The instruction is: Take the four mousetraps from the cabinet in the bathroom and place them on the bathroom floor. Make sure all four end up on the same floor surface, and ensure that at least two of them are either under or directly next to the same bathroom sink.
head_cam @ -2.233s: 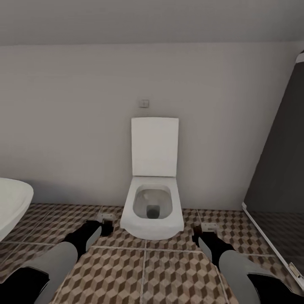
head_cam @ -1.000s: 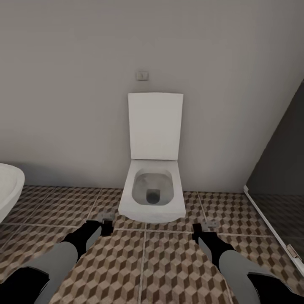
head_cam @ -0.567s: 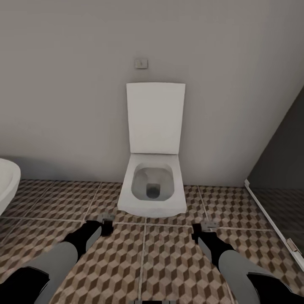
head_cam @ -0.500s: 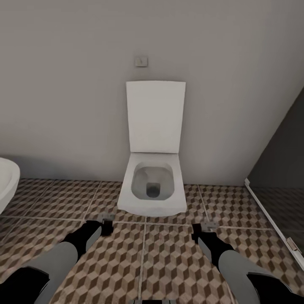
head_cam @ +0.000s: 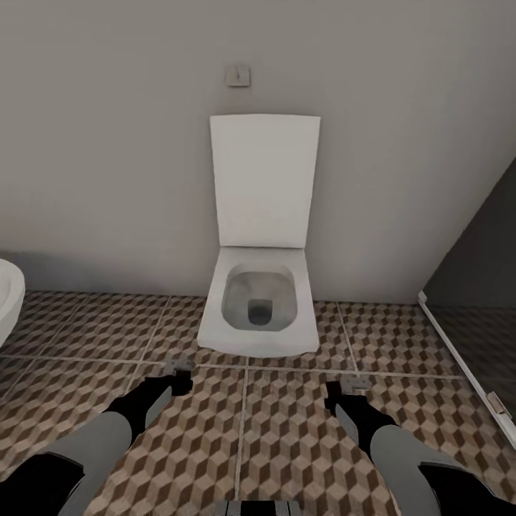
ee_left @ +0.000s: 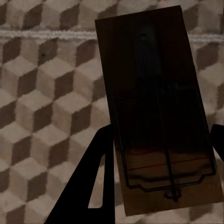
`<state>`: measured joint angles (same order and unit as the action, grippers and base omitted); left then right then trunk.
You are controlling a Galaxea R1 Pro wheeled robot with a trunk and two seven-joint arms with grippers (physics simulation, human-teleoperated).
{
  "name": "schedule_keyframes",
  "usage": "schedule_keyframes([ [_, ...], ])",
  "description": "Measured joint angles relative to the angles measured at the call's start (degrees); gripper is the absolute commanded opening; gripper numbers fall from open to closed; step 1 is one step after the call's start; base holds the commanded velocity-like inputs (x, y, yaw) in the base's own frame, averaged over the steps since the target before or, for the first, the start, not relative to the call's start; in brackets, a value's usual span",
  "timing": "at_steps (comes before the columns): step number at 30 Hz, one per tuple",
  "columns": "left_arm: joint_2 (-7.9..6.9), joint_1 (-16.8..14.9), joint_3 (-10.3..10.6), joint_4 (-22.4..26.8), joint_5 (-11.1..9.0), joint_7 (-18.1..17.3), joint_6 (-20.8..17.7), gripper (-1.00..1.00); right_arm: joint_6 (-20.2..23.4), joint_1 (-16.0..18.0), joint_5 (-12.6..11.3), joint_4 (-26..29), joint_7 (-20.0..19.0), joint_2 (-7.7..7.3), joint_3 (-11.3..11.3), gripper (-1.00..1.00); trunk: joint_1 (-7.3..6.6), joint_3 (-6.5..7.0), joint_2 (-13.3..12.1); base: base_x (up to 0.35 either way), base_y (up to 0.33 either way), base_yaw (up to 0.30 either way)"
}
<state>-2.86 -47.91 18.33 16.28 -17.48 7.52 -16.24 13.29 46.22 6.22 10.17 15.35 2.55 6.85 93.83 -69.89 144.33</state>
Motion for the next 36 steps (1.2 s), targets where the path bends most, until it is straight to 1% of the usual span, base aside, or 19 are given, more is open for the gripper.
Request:
schedule_keyframes([
  [3,0.01,0.0,0.0,-0.1,0.0,0.0,1.5,-1.00,-0.1,0.0,0.0,0.0,0.0,-0.03,0.0,-1.00,0.08,-0.67,0.0,0.000,0.000,0.000],
  [6,0.04,0.0,0.0,-0.2,0.0,0.0,2.1,-1.00,-0.1,0.0,0.0,0.0,0.0,-0.04,0.0,-1.00,0.15,-1.33,0.1,0.000,0.000,0.000],
  [20,-0.02,-0.1,0.0,-0.2,0.2,-0.1,2.9,-1.00,-0.3,0.0,0.1,0.0,-0.1,-0.08,-0.1,-1.00,0.52,-4.43,0.3,0.000,0.000,0.000],
  [31,-0.07,-0.1,0.0,0.0,0.2,0.0,3.0,-1.00,-1.0,0.0,0.1,0.0,-0.1,-0.12,-0.2,-1.00,0.51,-4.44,0.3,0.005,0.000,0.000],
  [36,-0.07,-0.1,0.0,0.0,0.1,0.1,3.0,-1.00,-1.0,0.0,0.1,0.0,-0.1,-0.07,-0.2,-1.00,0.49,-4.44,0.3,0.202,0.000,0.000],
])
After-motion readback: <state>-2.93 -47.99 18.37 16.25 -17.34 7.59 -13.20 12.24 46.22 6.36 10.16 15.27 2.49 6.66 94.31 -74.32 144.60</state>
